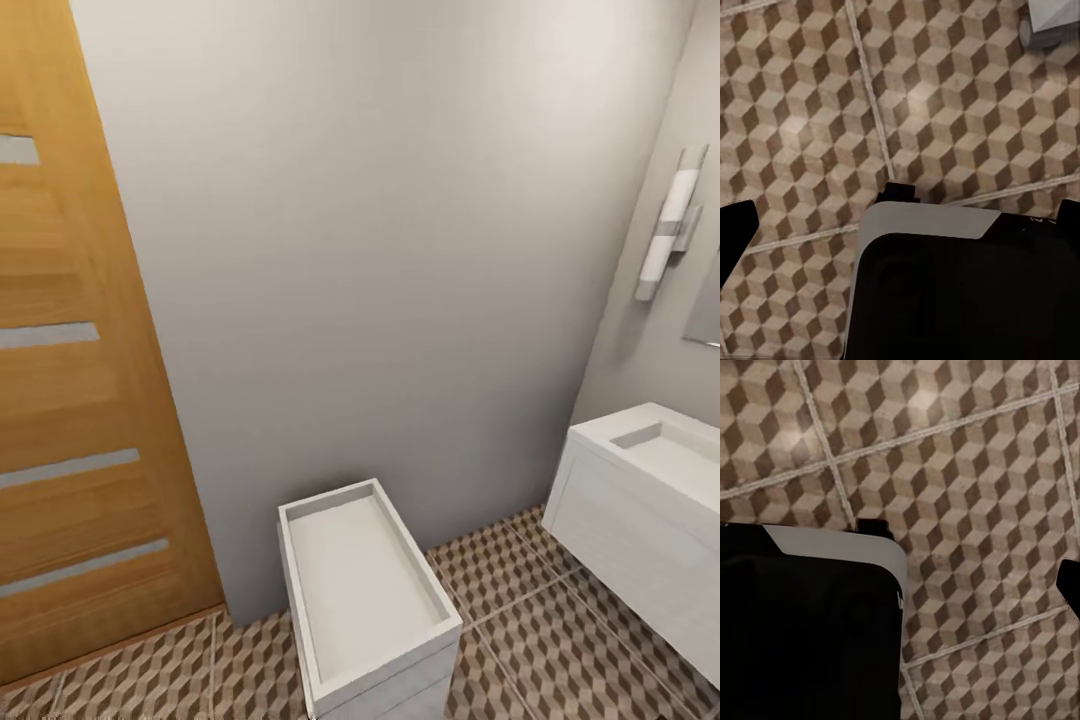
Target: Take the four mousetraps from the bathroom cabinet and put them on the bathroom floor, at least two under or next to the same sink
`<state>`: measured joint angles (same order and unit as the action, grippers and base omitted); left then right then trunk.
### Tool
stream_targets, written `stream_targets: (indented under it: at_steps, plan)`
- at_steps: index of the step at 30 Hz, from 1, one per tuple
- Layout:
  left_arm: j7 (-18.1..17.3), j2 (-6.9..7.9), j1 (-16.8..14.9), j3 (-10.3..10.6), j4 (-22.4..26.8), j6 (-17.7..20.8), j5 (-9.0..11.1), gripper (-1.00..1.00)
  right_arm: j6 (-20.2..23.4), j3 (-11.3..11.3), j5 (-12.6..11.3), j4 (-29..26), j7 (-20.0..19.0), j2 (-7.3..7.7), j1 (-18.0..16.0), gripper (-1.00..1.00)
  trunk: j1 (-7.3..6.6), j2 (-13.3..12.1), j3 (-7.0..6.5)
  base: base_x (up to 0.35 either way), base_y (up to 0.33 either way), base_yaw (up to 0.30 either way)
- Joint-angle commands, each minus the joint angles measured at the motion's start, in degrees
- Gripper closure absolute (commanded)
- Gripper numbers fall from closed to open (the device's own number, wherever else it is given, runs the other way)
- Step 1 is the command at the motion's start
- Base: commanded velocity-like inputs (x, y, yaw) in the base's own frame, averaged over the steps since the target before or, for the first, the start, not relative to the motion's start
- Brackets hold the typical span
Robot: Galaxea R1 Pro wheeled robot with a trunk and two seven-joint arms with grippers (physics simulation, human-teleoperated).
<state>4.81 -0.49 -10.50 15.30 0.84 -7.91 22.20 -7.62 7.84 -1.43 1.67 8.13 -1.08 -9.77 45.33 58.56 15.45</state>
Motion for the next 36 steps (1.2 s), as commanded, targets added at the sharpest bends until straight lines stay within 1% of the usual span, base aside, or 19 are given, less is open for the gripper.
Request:
stream_targets:
  at_steps: [1,21,32,36]
  plan:
    - [0.2,-0.03,0.0,0.5,-0.1,-0.2,0.4,-1.00,-0.3,0.4,-0.1,0.2,0.2,0.01,-0.1,-1.00,0.00,0.0,0.07,0.000,0.000,0.278]
    - [0.2,-0.22,0.0,0.1,0.0,-0.2,0.6,-1.00,0.1,0.4,-0.1,0.3,0.2,-0.06,-0.1,-1.00,0.00,0.0,0.07,0.000,0.000,0.278]
    - [0.2,-1.20,0.0,0.0,-0.1,0.0,0.8,-1.00,0.1,0.4,-0.1,0.3,0.1,-0.09,-0.1,-1.00,0.00,0.0,0.07,0.000,0.000,0.278]
    - [0.1,-1.37,0.0,0.0,-0.4,0.4,0.9,-1.00,0.1,0.4,-0.1,0.3,-0.8,-0.07,-0.1,-1.00,0.00,0.0,0.07,0.000,0.000,0.278]
